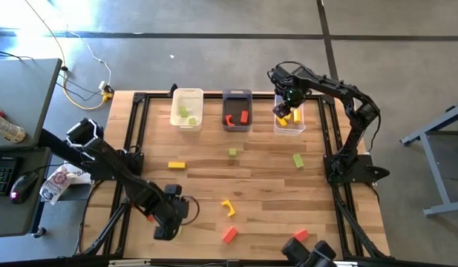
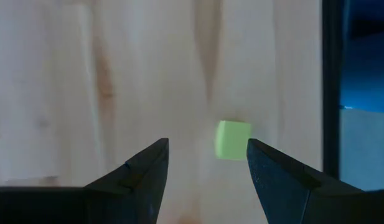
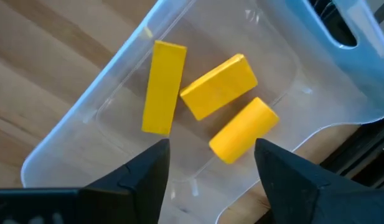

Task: Sort & place blocks by color
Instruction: Put the green block into the white bin

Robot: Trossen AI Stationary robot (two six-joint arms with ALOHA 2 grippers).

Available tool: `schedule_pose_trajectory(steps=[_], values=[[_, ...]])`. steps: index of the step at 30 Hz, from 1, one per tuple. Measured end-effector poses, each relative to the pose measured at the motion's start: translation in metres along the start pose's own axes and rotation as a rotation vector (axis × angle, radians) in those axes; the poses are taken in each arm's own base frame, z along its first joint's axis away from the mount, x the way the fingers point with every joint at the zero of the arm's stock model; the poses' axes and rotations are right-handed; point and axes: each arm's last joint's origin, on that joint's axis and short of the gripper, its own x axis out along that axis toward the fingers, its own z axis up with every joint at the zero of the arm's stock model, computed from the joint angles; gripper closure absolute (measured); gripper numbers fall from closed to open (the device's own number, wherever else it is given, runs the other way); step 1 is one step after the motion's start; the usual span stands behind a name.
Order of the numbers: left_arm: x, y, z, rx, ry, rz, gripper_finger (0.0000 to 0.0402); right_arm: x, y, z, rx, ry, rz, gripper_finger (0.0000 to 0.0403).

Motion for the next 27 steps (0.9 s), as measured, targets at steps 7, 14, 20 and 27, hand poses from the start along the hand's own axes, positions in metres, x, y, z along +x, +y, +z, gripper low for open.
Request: schedule_pose_trajectory(steps=[7, 14, 20, 27], values=[[0.012, -0.015, -0.009, -0.029, 0.026, 0.002, 0.0197, -0.001, 0.002, -0.003, 0.025, 0.016, -0.002, 0.0179], [0.030, -0.027, -0.014, -0.011, 0.044, 0.032, 0.0197, -0.017, 0.001, -0.009, 0.050, -0.041, 0.003, 0.0178], [0.047, -0.033, -0.017, -0.012, 0.066, 0.045, 0.0197, -0.031, -0.001, -0.015, 0.071, -0.092, 0.007, 0.0178], [0.058, -0.038, -0.017, -0.006, 0.067, 0.037, 0.0197, -0.044, -0.003, -0.023, 0.092, -0.138, 0.012, 0.0178]])
